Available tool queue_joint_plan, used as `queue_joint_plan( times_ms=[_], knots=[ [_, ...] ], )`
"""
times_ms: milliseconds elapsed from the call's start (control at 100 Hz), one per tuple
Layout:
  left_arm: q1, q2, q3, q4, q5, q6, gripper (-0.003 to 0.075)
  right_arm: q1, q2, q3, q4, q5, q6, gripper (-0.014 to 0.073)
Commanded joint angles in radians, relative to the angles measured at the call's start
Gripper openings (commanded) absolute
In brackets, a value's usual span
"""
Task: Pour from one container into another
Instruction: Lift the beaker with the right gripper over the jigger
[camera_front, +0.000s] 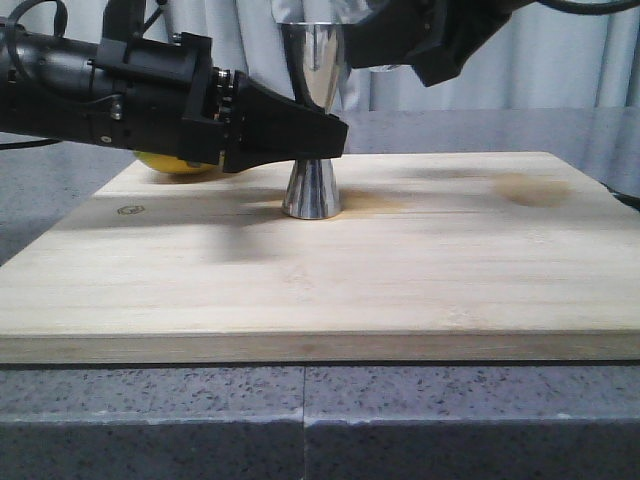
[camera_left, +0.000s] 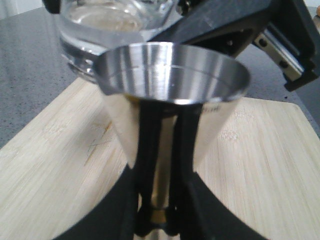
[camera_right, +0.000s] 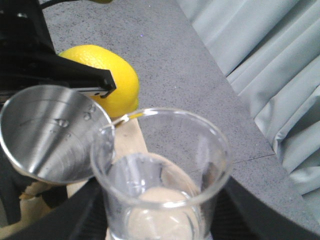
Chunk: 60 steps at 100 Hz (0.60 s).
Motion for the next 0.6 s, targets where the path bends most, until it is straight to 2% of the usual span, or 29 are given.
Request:
queue_joint_plan(
  times_ms=[0,280,590],
  knots=[
    [-0.009,-0.039,-0.026,-0.079,0.106,0.001,-0.0019,-0.001,-0.04,-0.046,0.015,-0.04,-0.009,0.0289],
    [-0.009,-0.039,-0.026,-0.079,0.106,0.001,-0.0019,-0.001,-0.04,-0.061,-0.085,-0.048,-0.013,0.0289],
    [-0.009,-0.039,-0.026,-0.079,0.106,0.001,-0.0019,-0.001,-0.04,-0.093,-0.085,-0.028,-0.039,0.0289]
  ],
)
